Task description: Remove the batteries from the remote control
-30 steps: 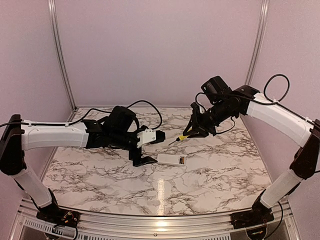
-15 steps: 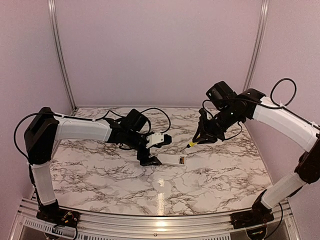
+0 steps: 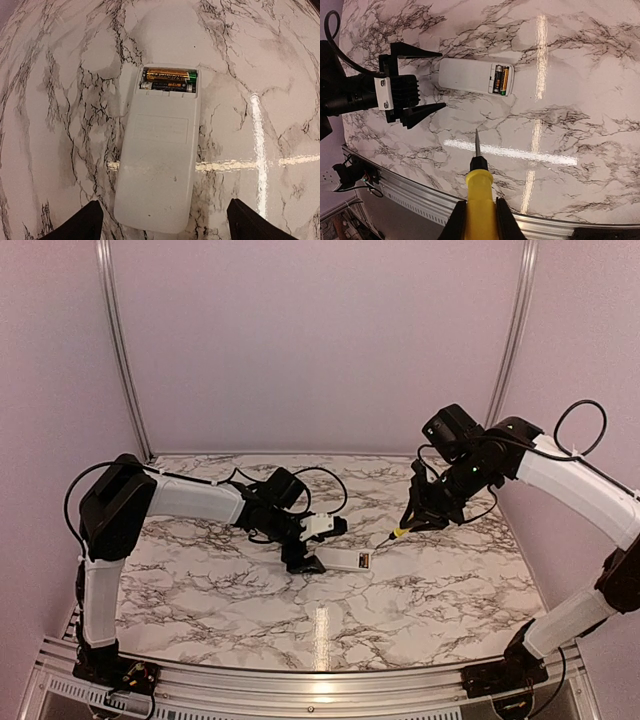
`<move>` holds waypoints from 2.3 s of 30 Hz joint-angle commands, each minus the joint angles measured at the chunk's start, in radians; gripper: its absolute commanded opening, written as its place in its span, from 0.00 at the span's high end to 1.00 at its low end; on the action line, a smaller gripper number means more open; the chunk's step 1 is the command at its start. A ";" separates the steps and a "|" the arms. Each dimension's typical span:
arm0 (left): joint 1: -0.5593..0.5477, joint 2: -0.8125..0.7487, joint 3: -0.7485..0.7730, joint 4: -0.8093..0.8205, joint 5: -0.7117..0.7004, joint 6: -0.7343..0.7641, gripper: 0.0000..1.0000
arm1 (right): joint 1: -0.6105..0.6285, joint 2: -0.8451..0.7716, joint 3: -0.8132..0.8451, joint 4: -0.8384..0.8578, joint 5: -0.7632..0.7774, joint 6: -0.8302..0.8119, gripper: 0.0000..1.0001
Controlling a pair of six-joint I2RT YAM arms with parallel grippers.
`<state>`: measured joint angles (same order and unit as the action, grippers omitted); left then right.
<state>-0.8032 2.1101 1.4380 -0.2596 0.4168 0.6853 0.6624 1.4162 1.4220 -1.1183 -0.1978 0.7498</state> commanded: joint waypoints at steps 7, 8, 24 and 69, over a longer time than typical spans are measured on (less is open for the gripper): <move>0.019 0.095 0.082 -0.018 -0.013 -0.002 0.10 | -0.012 -0.013 0.001 -0.031 0.004 0.014 1.00; 0.021 0.102 0.090 -0.019 -0.009 -0.007 0.10 | -0.012 -0.013 0.000 -0.026 -0.001 0.015 1.00; 0.023 0.133 0.110 -0.105 0.031 -0.016 0.25 | -0.014 0.017 0.018 -0.013 -0.024 -0.012 1.00; -0.124 -0.134 -0.265 0.176 -0.156 -0.234 0.47 | -0.023 0.063 -0.029 0.087 -0.073 -0.053 1.00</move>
<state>-0.9070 2.0342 1.2167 -0.1055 0.2947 0.5068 0.6468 1.4502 1.4055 -1.0691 -0.2409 0.7071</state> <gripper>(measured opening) 0.594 0.149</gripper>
